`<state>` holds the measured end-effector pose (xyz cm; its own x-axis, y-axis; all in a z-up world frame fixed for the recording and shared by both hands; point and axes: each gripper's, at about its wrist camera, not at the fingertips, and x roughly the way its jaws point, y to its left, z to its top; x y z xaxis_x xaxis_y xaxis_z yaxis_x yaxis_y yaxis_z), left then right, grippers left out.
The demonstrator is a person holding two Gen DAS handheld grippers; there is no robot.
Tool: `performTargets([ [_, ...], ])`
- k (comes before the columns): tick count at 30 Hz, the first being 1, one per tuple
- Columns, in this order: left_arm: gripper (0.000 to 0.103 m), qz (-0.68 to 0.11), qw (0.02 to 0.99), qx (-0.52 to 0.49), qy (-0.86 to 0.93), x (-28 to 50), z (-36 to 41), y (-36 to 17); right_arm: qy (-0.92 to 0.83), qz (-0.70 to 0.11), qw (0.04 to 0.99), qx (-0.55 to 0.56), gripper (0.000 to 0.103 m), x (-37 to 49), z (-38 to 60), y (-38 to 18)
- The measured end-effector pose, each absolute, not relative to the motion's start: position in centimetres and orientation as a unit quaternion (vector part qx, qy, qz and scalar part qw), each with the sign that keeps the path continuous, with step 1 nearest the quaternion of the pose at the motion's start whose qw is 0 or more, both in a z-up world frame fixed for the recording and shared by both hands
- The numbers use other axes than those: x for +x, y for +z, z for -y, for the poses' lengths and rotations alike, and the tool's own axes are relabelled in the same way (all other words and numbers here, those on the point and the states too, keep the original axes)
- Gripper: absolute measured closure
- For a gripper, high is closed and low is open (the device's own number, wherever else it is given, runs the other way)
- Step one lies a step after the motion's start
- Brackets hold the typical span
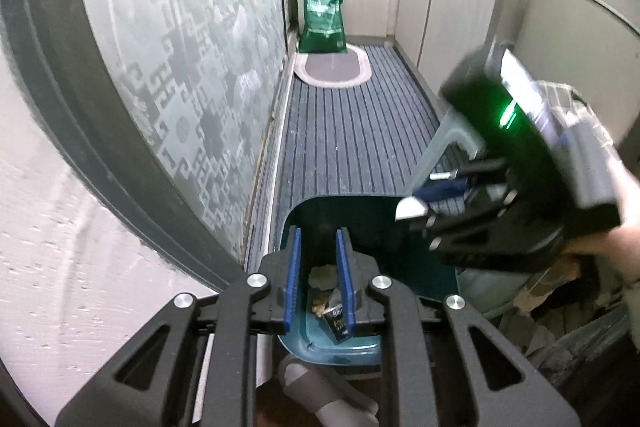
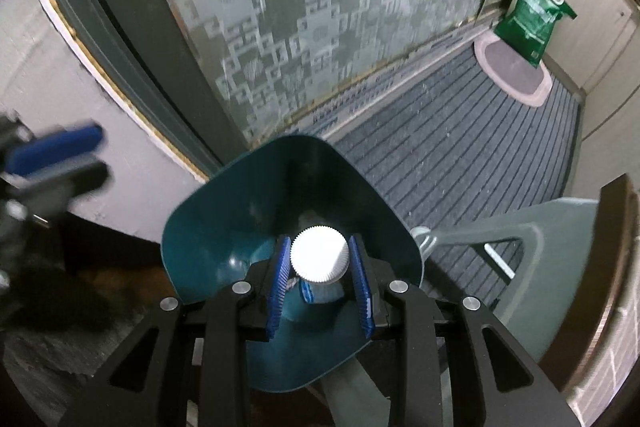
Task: Collect trash
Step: 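Move both tools back from the bin toward the table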
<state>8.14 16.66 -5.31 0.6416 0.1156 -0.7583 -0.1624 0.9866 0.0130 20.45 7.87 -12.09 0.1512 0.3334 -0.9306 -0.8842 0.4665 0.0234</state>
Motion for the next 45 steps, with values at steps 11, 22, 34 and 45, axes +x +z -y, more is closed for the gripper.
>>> performTargets([
  [11,0.083,-0.345,0.931,-0.07,0.098,6.2,-17.6,-0.9,0.409,-0.515,0.678,-0.328,0.069,19.2,-8.4,-15.6],
  [22,0.077,-0.289,0.945,-0.093,0.12,5.4,-17.7,1.7,0.431,-0.518,0.67,-0.311,0.062,18.0,-8.0,-14.9],
  [34,0.062,-0.259,0.955,-0.095,0.106,6.8,-14.6,3.2,0.482,-0.468,0.71,-0.213,0.074,18.7,-4.7,-8.0],
  [45,0.059,-0.267,0.957,-0.091,0.07,9.6,-10.2,3.0,0.454,-0.422,0.774,-0.126,0.075,22.8,3.9,-2.4],
])
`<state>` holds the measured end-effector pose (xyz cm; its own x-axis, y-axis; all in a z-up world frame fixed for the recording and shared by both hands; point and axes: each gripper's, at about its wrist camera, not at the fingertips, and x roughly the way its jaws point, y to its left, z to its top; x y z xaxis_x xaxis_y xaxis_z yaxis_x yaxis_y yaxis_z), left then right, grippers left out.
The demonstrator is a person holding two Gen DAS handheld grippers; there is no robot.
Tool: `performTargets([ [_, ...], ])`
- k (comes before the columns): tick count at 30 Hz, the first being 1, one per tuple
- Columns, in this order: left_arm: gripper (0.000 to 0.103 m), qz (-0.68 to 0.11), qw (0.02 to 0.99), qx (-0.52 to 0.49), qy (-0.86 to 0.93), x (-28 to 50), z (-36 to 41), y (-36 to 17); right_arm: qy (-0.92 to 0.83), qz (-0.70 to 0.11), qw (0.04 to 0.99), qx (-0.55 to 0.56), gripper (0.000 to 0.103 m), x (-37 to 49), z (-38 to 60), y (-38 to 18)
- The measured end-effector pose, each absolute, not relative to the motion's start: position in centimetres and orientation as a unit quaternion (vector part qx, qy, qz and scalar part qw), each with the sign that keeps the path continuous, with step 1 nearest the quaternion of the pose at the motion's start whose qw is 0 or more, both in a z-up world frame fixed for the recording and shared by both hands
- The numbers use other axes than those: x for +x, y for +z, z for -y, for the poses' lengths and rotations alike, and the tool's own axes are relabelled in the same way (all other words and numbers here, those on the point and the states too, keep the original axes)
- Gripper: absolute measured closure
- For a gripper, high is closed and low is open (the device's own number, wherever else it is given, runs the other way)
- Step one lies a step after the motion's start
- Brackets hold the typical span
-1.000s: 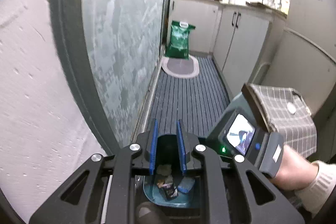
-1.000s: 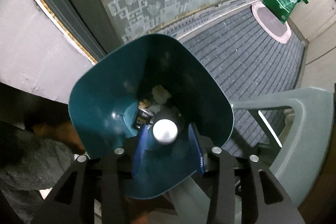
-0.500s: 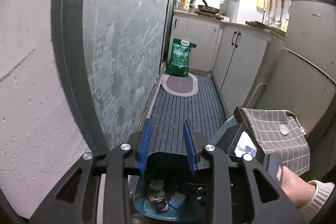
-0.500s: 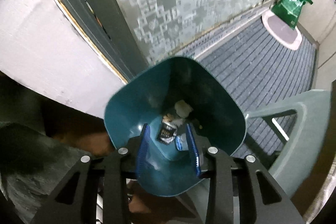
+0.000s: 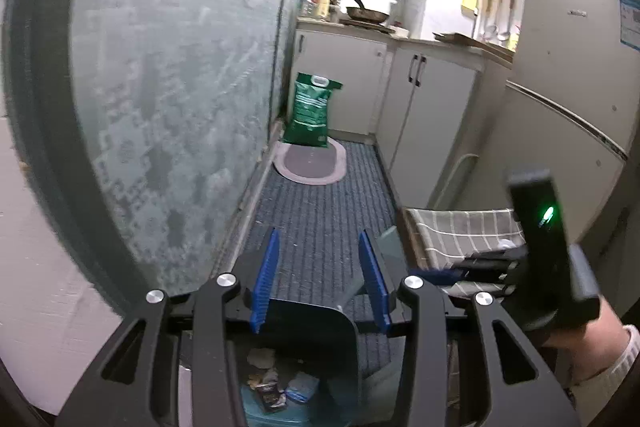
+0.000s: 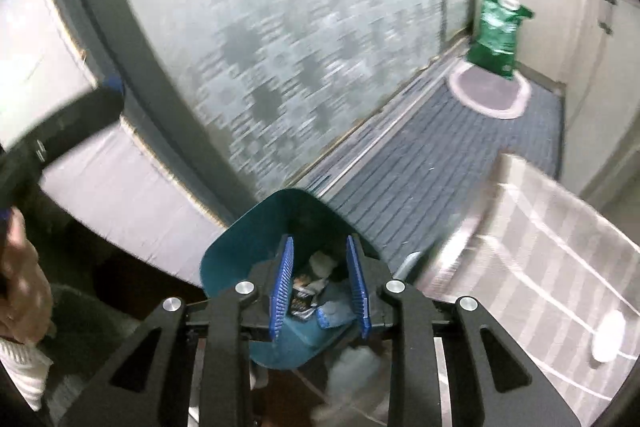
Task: Collect trash
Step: 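Move both tools back from the bin toward the table, then grasp the white plastic lid on the table with the right tool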
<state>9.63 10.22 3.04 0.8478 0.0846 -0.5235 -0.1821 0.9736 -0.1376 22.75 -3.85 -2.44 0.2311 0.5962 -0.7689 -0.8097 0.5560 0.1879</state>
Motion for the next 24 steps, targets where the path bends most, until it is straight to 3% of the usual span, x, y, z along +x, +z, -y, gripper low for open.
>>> performTargets([
  [10,0.059,-0.285,0.954,-0.088,0.028,12.6,-5.4,2.2,0.382,-0.402,0.83,-0.06,0.075,27.3,14.1,-0.3],
  [24,0.059,-0.325,0.942,-0.083,-0.017,16.2,-0.2,-0.3,0.29,-0.416,0.862,-0.017,0.075,31.0,23.0,-2.0],
])
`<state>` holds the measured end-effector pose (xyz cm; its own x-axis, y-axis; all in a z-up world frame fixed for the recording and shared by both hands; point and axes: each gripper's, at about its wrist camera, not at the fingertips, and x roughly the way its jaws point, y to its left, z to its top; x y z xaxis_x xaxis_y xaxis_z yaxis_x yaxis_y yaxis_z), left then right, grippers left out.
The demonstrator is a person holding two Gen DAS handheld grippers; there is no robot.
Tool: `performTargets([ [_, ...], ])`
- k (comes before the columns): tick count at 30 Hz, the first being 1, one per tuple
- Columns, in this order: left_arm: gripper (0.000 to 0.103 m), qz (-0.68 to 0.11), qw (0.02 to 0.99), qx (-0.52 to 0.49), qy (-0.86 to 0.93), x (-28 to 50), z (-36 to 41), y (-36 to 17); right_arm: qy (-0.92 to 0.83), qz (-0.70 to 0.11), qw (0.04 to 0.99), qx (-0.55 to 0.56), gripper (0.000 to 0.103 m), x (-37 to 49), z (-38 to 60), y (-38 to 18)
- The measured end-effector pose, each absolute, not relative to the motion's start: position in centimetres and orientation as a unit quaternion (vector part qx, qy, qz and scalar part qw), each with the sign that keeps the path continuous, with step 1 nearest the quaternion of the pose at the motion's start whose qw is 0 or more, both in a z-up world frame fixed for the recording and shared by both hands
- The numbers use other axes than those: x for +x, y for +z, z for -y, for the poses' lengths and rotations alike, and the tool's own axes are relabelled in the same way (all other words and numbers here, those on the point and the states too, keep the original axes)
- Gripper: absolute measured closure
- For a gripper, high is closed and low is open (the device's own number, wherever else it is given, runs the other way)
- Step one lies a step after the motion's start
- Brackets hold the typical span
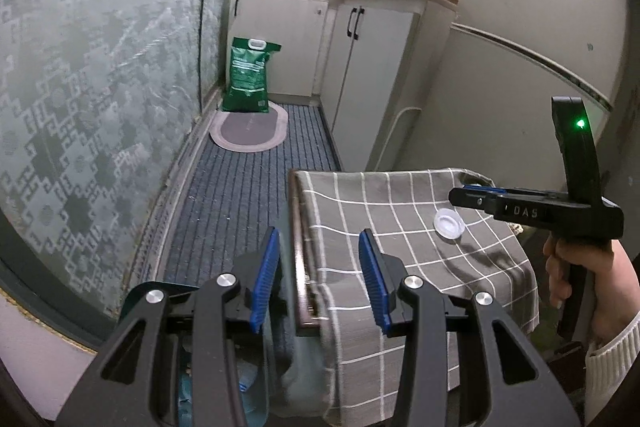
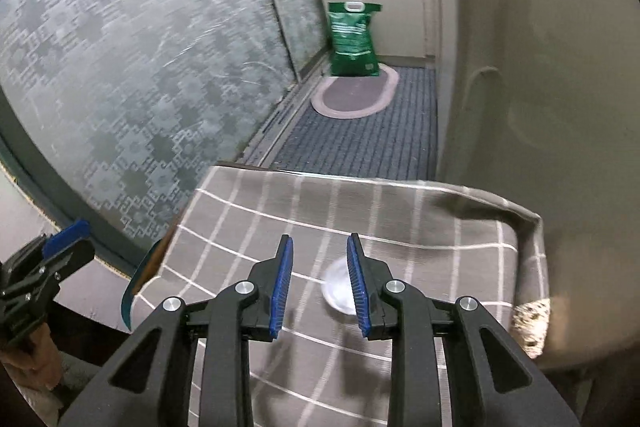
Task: Collect trash
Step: 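Grasp the white plastic lid on the table with the right tool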
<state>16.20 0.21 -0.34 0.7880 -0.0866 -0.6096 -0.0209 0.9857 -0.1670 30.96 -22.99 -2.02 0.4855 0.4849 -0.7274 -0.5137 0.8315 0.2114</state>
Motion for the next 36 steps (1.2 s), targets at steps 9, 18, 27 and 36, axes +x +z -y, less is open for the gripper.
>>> performTargets([
  [9,0.059,-0.353,0.932,-0.078,-0.038,18.0,2.1,-2.4,0.279,-0.44,0.854,-0.017,0.075,31.9,24.3,-3.6],
  [18,0.062,-0.371,0.923,-0.075,-0.069,19.2,4.2,-3.8,0.268,-0.454,0.85,-0.019,0.075,32.6,25.1,-4.8],
  [27,0.064,-0.383,0.916,-0.073,-0.093,19.7,6.1,-4.6,0.275,-0.465,0.841,-0.033,0.083,33.0,23.4,-5.3],
  [36,0.064,-0.394,0.908,-0.078,-0.121,19.5,6.6,-5.1,0.288,-0.468,0.835,-0.014,0.096,32.9,23.7,-5.1],
])
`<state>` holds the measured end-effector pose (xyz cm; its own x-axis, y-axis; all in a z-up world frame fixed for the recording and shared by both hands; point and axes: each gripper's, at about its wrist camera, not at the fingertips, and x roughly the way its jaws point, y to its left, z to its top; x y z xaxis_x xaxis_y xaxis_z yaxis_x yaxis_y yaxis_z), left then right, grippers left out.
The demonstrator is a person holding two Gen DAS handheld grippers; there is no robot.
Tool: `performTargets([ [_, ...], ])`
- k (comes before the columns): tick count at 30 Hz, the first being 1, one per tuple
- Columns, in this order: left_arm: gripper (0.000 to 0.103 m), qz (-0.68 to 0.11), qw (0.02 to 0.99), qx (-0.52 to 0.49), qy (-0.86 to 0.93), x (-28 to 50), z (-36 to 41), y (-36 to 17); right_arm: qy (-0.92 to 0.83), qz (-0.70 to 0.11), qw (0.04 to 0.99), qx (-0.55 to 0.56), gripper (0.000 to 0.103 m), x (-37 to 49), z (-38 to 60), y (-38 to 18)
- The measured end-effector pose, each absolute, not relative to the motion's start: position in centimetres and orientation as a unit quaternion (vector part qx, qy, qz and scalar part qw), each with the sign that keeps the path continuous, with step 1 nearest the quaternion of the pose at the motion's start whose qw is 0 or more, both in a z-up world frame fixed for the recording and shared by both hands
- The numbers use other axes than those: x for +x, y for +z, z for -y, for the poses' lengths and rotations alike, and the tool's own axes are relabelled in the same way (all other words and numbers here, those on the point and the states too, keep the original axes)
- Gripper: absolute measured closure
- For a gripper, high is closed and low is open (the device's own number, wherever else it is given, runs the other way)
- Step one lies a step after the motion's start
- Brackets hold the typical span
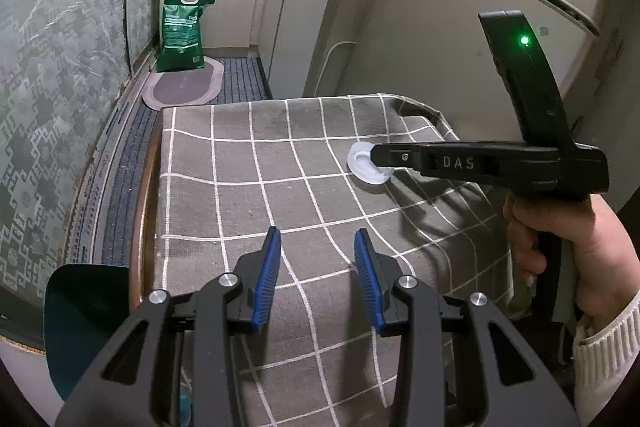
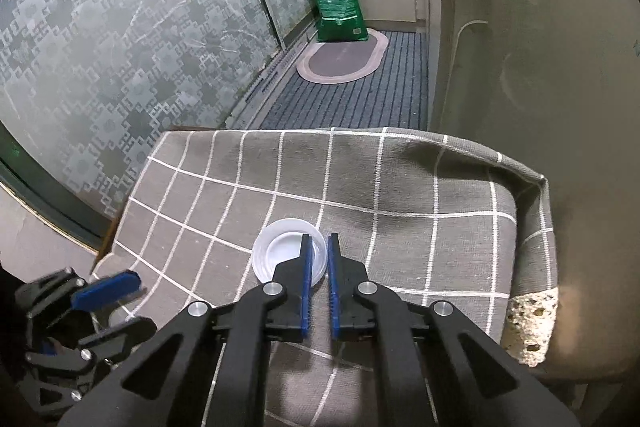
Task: Collect trash
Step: 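Grasp the white plastic lid on the table with the right tool, then carry the white lid over the teal bin and open the right tool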
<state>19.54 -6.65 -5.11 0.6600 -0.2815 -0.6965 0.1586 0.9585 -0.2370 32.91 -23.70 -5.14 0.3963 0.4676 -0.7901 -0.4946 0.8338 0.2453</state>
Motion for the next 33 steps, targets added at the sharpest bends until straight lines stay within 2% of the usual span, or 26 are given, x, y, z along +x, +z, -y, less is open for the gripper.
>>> performTargets([
  [4,0.059,-0.388,0.903,-0.11,-0.148,19.3,6.0,-4.9,0.302,-0.463,0.834,-0.002,0.096,32.8,23.7,-4.6],
  [14,0.06,-0.357,0.897,-0.21,-0.157,18.7,2.2,-3.5,0.382,-0.433,0.817,-0.001,0.096,31.1,20.3,-3.3],
  [19,0.067,-0.348,0.894,-0.236,-0.157,18.4,0.7,-3.1,0.419,-0.42,0.805,-0.004,0.096,30.2,18.3,-2.4],
  [27,0.068,-0.332,0.892,-0.265,-0.157,17.2,-1.8,-2.3,0.469,-0.408,0.783,0.003,0.096,28.9,15.6,-1.7],
  [33,0.079,-0.329,0.896,-0.262,-0.143,16.5,-3.5,-2.1,0.496,-0.403,0.769,0.008,0.096,28.3,13.6,-1.4],
])
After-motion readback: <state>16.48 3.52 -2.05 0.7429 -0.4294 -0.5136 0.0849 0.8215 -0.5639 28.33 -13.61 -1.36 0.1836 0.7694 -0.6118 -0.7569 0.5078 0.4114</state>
